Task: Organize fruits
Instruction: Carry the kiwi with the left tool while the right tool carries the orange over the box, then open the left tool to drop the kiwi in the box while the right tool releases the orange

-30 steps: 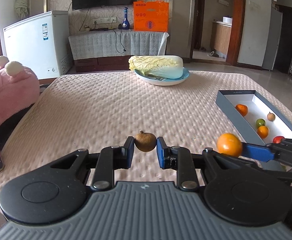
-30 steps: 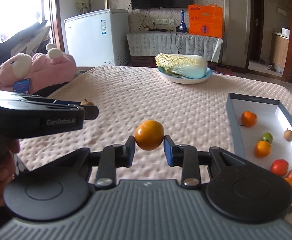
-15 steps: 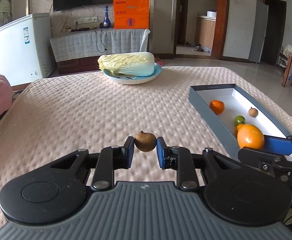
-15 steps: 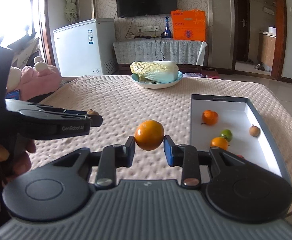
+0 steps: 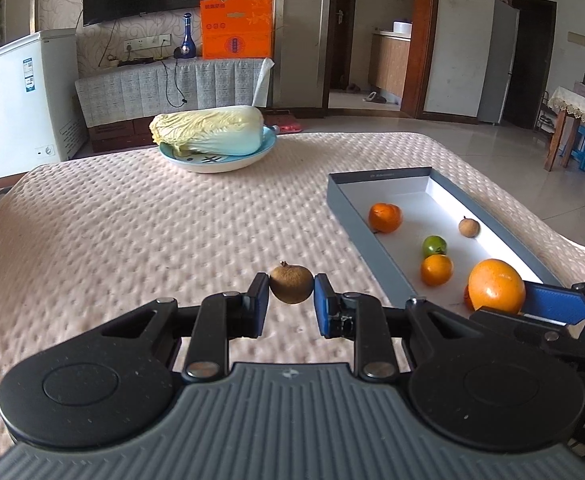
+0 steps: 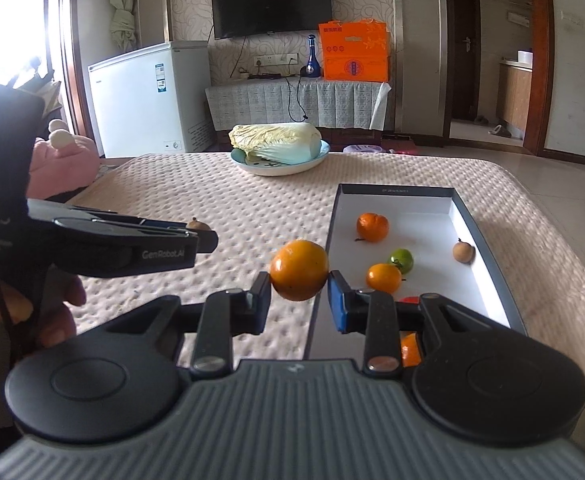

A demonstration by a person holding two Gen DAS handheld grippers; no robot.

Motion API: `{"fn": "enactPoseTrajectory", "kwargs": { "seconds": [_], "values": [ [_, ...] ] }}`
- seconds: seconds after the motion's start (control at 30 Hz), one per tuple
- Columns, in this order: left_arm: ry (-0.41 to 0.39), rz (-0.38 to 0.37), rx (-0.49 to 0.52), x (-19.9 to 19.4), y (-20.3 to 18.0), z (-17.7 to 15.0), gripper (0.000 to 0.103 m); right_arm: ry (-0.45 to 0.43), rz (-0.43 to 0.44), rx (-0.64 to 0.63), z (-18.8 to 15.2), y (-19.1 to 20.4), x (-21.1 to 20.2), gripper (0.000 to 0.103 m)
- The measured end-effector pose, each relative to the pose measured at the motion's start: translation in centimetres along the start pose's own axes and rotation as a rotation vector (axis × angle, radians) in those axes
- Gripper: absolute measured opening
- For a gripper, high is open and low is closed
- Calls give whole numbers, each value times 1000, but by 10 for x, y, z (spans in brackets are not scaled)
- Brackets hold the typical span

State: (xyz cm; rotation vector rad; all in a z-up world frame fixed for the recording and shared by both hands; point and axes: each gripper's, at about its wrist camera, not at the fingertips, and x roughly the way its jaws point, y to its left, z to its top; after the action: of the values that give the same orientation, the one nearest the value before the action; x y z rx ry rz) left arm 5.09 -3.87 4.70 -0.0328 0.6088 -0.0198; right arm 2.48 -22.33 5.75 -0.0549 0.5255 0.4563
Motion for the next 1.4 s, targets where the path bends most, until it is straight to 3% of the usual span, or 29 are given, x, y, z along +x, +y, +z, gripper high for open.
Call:
{"fn": "enactPoseTrajectory", "kwargs": {
  "seconds": [0.87,1.23,1.3,1.37,1.4],
  "values": [
    [-3,-117,31,47,-70,15,28,30,-84,42,-7,-40,-10,34],
    [36,-192,70,91,-109,18,30,99,-163,72,-8,-59,13,34],
    [41,-194,81,95,-113,18,41,122,-178,65,-8,-63,22,34],
    [27,-188,85,94,-114,19,63,138,-194,70,-8,-68,31,35],
    [13,-188,88,92,-114,19,66,138,-201,78,-7,-72,34,35]
  ]
}}
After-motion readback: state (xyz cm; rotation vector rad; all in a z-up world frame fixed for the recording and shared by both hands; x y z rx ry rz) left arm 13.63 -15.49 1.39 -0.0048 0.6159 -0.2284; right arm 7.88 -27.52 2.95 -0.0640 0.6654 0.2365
